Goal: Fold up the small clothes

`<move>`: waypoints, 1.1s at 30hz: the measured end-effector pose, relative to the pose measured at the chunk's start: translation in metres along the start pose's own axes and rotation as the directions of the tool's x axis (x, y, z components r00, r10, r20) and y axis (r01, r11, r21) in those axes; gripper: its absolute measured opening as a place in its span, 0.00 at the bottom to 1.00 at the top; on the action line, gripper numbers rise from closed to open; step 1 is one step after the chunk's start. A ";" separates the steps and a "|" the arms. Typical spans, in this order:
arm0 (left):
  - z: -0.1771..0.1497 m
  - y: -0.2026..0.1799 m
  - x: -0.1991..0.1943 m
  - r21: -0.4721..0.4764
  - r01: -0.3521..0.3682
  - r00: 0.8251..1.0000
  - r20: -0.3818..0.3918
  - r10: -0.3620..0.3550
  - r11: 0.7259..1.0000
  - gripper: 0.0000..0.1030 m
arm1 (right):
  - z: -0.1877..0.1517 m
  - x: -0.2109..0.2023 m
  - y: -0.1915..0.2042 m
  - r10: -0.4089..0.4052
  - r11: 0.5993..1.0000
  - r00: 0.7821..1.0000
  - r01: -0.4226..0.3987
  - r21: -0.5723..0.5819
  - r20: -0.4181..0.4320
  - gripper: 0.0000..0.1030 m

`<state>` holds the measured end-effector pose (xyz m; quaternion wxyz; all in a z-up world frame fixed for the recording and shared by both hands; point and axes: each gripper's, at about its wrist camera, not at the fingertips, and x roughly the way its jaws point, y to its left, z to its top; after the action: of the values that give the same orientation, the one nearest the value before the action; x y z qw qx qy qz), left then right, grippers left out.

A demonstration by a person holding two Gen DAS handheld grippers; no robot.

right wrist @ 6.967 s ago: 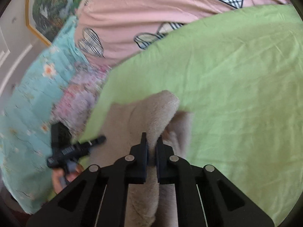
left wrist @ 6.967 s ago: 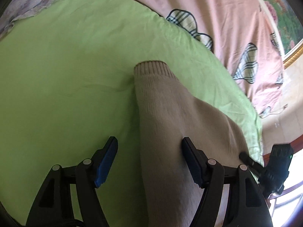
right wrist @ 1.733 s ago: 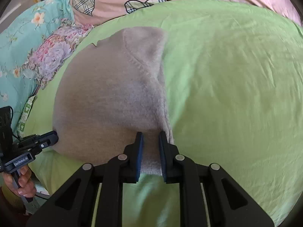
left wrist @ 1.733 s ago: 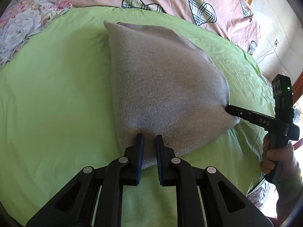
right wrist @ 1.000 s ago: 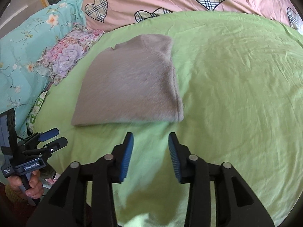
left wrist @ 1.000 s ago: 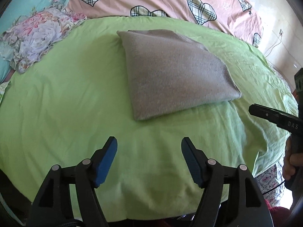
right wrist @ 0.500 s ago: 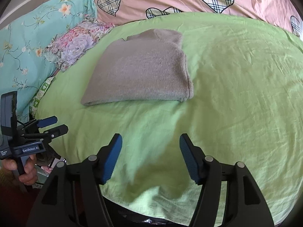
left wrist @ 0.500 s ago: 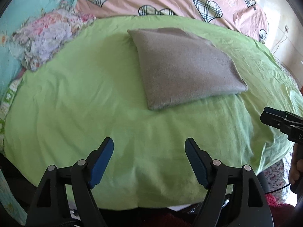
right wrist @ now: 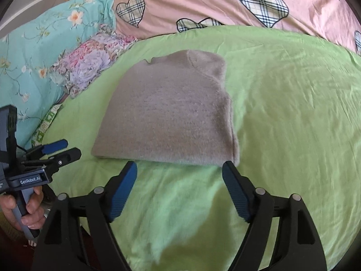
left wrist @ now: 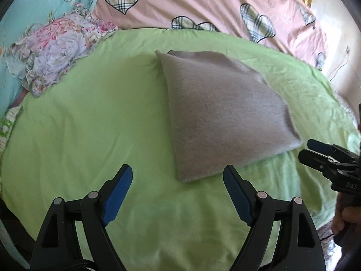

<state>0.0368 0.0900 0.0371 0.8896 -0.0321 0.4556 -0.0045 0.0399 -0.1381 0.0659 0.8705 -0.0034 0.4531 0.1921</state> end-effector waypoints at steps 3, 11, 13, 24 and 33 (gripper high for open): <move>0.006 0.001 0.003 0.002 -0.021 1.000 -0.009 0.021 1.000 0.80 | 0.007 0.009 0.003 -0.001 1.000 0.999 0.001 -0.003 -0.032 0.77; 0.016 -0.007 0.001 0.069 -0.113 0.993 0.025 0.111 0.991 0.85 | 0.025 0.016 0.008 0.000 0.999 0.999 -0.002 -0.039 -0.044 0.82; 0.018 -0.010 0.003 0.081 -0.125 0.992 0.025 0.124 0.989 0.87 | 0.030 0.017 0.008 0.007 0.999 0.999 -0.008 -0.038 -0.044 0.82; 0.027 -0.015 0.007 0.108 -0.164 0.986 0.037 0.161 0.980 0.90 | 0.037 0.003 0.007 -0.001 0.998 1.000 0.001 -0.063 0.000 0.95; 0.035 -0.011 0.017 0.101 -0.196 0.981 0.026 0.194 0.975 0.90 | 0.042 0.025 0.012 -0.069 0.994 0.995 0.062 -0.090 -0.072 0.96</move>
<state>0.0754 0.0798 0.0445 0.8898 0.0585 0.4487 0.0597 0.0822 -0.1115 0.0727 0.8579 -0.0635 0.4761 0.1827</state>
